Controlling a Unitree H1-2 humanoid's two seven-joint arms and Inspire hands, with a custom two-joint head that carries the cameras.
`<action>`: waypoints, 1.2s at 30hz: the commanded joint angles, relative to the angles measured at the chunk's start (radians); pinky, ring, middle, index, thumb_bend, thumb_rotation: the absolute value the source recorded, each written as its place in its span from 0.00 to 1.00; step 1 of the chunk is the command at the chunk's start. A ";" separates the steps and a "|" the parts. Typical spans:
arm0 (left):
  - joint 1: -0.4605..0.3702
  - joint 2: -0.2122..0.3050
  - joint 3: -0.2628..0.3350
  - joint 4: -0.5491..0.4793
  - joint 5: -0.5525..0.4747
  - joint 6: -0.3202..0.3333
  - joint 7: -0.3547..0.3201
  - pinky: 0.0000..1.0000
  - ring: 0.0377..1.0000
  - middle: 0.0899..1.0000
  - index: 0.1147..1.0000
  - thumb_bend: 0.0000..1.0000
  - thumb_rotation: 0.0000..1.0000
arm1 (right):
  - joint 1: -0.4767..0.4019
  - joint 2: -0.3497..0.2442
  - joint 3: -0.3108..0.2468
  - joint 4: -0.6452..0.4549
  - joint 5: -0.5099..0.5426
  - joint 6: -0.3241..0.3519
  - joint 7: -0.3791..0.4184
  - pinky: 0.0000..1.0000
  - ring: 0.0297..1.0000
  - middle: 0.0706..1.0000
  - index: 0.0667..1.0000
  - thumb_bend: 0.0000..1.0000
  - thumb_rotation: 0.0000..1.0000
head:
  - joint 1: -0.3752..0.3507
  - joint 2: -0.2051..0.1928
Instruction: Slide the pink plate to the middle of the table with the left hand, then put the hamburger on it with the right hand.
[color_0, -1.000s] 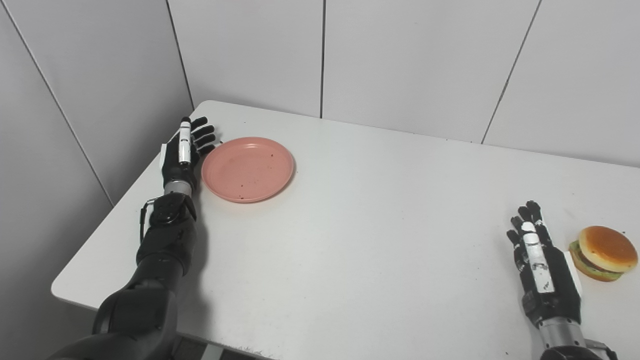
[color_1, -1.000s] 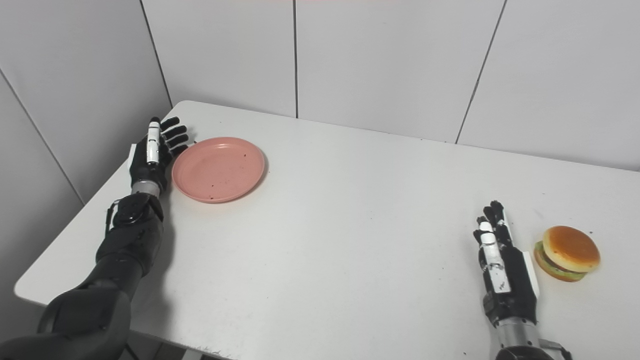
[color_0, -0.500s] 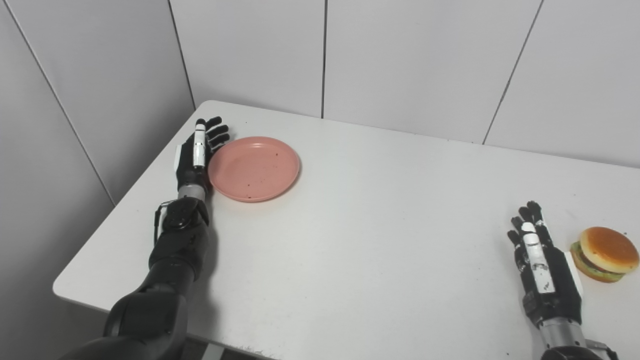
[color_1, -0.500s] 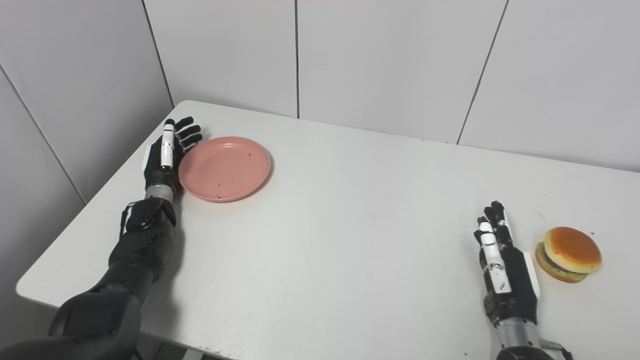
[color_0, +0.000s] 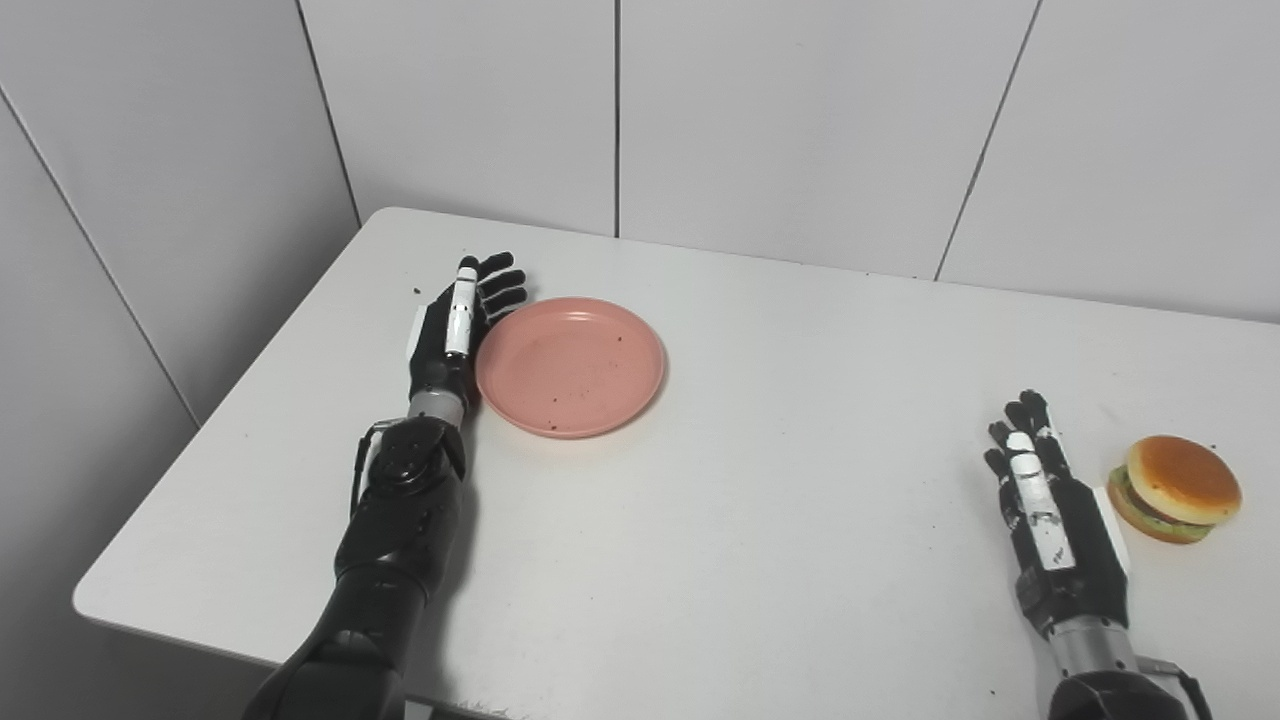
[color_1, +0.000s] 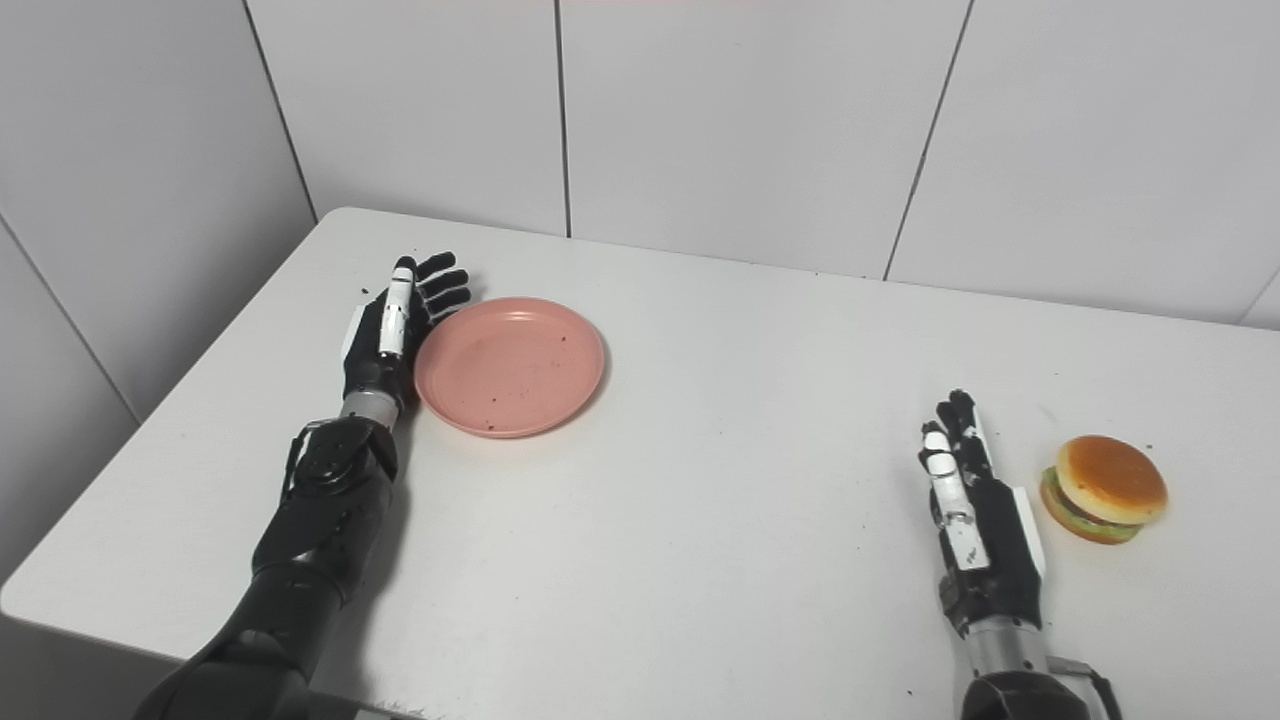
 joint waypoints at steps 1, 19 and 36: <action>-0.011 -0.007 -0.012 -0.032 -0.011 0.027 -0.028 0.71 0.74 0.72 0.68 0.38 1.00 | -0.029 0.004 0.011 -0.038 -0.011 -0.005 -0.001 1.00 0.99 1.00 1.00 0.49 0.76 | -0.023 0.002; 0.119 -0.169 -0.115 -0.301 0.036 0.201 0.000 0.70 0.73 0.69 0.64 0.33 0.98 | -0.045 0.049 0.037 -0.010 -0.054 -0.023 -0.026 1.00 1.00 1.00 1.00 0.50 0.75 | -0.219 0.021; 0.205 -0.275 -0.239 -0.358 0.107 0.171 -0.032 0.75 0.76 0.73 0.68 0.34 1.00 | -0.047 0.054 0.040 -0.017 -0.045 0.009 -0.028 1.00 1.00 1.00 1.00 0.57 0.75 | -0.239 0.024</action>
